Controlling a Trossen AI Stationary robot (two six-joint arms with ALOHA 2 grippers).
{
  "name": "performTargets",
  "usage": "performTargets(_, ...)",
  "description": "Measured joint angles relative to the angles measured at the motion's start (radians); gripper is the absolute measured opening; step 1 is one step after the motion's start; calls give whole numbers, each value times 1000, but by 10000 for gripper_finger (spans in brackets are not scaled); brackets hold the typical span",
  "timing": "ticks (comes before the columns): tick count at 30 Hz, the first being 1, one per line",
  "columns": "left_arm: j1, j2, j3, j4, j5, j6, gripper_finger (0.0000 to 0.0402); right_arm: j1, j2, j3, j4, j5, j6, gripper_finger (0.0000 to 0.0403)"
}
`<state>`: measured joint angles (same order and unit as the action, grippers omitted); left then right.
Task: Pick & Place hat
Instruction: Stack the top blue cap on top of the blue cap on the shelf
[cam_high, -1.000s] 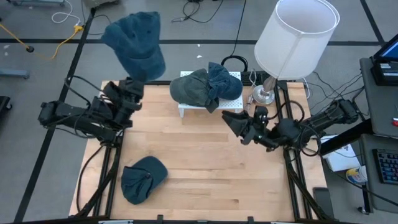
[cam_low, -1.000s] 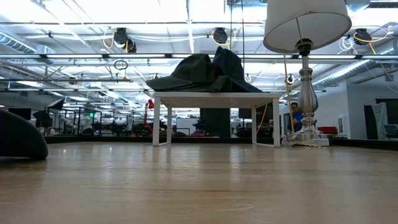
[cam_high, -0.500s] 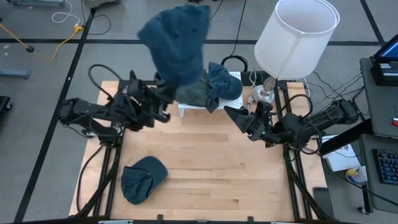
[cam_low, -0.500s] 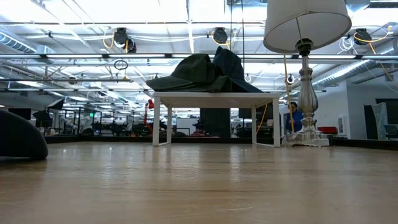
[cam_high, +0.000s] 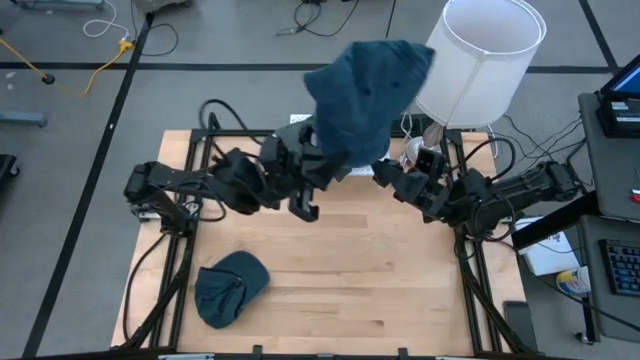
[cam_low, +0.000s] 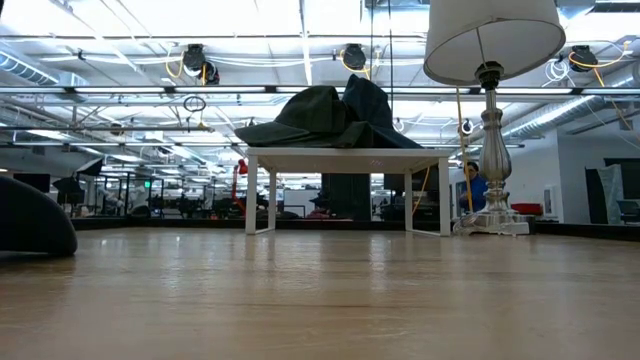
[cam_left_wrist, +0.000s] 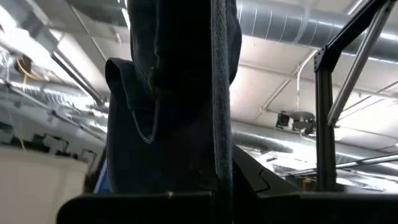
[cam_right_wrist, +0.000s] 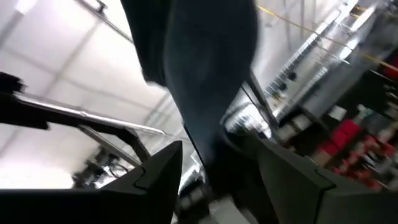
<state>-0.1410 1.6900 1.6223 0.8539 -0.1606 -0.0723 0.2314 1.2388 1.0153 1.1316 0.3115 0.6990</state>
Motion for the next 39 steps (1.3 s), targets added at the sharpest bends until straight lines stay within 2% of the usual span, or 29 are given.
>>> performTargets(8,0,44,1,19,11,-68,8,-8,0,-1,34,-60,-71,199)
performTargets(11,0,41,1,17,12,-71,8,-8,-1,-1,43,-97,-85,183)
performTargets(14,-2,41,1,0,27,-100,8,-7,0,-2,55,-107,-87,136)
performTargets(19,-1,39,3,-67,36,-142,8,-7,0,-3,63,-115,-82,21)
performTargets(22,-6,39,3,-79,50,-151,11,-7,0,-3,66,-121,-63,15)
performTargets(26,-2,36,3,-130,143,-220,56,0,-9,-3,69,-171,-29,7)
performTargets(29,1,31,0,-239,223,-289,94,23,-23,-3,51,-178,-32,7)
performTargets(32,3,9,-1,-310,250,-328,127,49,-49,-3,21,-178,-70,7)
performTargets(35,4,-19,1,-398,282,-343,155,74,-90,-10,-35,-150,-109,7)
performTargets(39,5,-59,0,-597,329,-356,181,112,-170,-59,-145,-106,-106,7)
